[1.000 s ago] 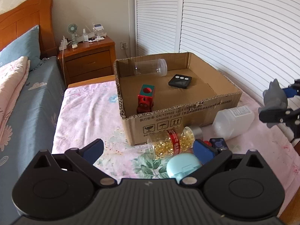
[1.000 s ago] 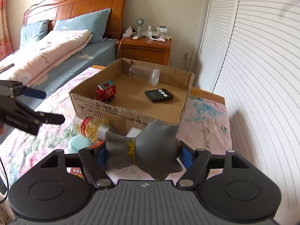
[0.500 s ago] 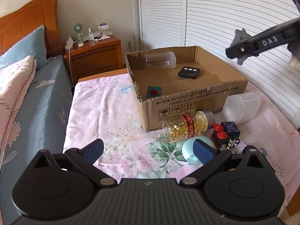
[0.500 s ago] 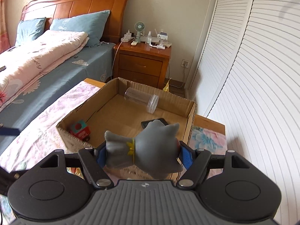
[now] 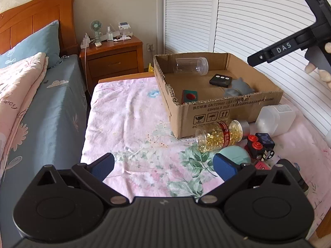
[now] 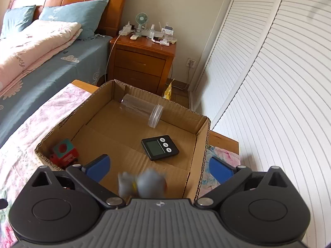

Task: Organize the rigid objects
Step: 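Carry the gray cat into the box and open the right tool, then move the right tool toward the black clip while the left tool returns to the table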

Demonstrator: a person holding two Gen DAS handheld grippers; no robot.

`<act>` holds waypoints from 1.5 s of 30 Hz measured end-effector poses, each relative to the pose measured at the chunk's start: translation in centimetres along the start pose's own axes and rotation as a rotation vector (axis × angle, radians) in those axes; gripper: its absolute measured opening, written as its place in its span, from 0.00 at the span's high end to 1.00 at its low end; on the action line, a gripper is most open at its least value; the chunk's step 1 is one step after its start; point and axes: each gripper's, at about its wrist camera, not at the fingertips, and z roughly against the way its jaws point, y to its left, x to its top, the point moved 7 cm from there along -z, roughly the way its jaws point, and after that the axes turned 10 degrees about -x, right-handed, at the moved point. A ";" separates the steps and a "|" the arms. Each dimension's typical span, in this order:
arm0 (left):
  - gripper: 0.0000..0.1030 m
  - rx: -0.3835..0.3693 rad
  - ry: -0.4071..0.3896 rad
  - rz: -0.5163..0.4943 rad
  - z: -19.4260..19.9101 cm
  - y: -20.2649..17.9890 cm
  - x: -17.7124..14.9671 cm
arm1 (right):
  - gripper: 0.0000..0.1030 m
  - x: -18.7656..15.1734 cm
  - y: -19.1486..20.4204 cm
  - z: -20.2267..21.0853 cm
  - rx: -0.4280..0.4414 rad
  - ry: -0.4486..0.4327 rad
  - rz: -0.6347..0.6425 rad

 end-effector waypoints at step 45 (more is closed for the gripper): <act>0.02 -0.039 0.193 -0.071 -5.4 -6.3 -0.6 | 0.00 -20.7 3.7 3.9 0.221 0.130 0.095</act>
